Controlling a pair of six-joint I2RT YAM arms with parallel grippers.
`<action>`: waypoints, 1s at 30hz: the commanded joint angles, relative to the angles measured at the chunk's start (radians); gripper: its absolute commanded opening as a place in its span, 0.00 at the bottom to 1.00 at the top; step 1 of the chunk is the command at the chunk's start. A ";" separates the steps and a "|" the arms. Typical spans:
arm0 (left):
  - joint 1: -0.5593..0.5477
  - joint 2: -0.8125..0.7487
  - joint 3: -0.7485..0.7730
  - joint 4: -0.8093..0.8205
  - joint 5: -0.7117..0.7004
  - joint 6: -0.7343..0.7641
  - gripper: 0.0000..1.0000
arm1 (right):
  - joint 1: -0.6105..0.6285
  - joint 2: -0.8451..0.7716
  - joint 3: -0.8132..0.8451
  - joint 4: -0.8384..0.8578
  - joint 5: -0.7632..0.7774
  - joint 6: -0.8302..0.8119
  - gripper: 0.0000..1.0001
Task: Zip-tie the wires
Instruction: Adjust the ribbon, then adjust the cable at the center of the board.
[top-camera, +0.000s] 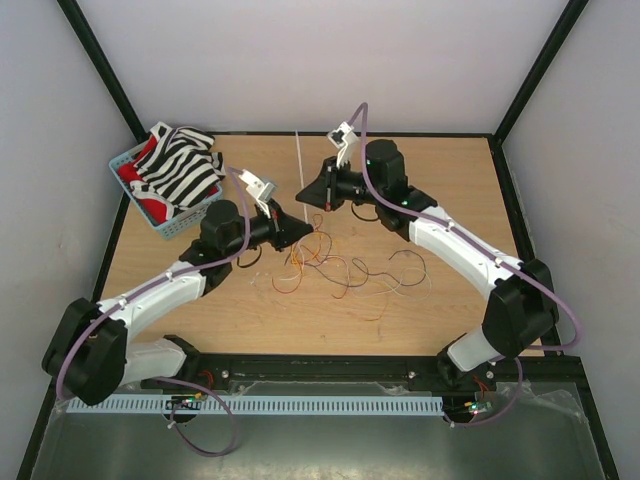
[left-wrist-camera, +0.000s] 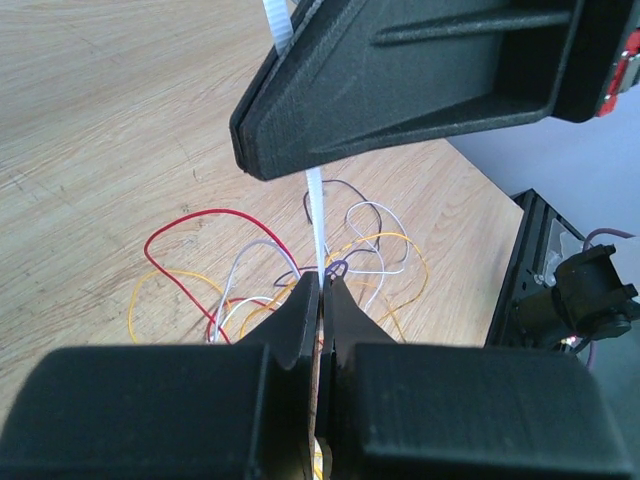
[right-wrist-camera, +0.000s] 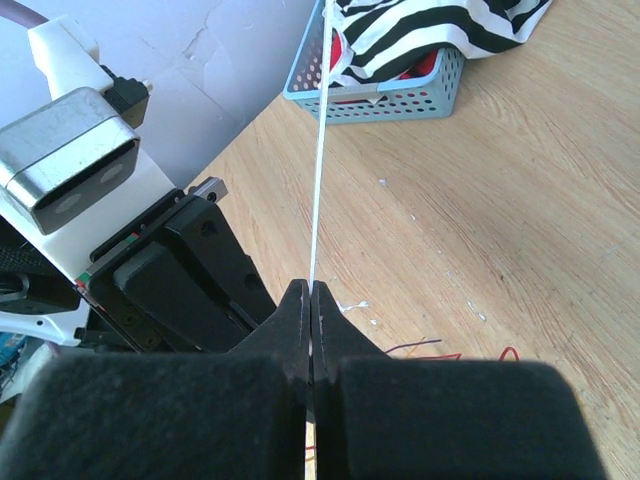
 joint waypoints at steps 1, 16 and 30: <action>0.000 -0.016 -0.029 -0.167 0.097 -0.021 0.00 | -0.041 -0.083 0.043 0.208 0.039 -0.008 0.07; 0.177 -0.080 0.078 -0.307 0.129 -0.084 0.00 | -0.096 -0.485 -0.442 0.181 0.184 -0.244 0.99; 0.188 -0.108 0.094 -0.370 0.092 -0.105 0.00 | 0.210 -0.244 -0.580 0.419 0.488 -0.264 0.99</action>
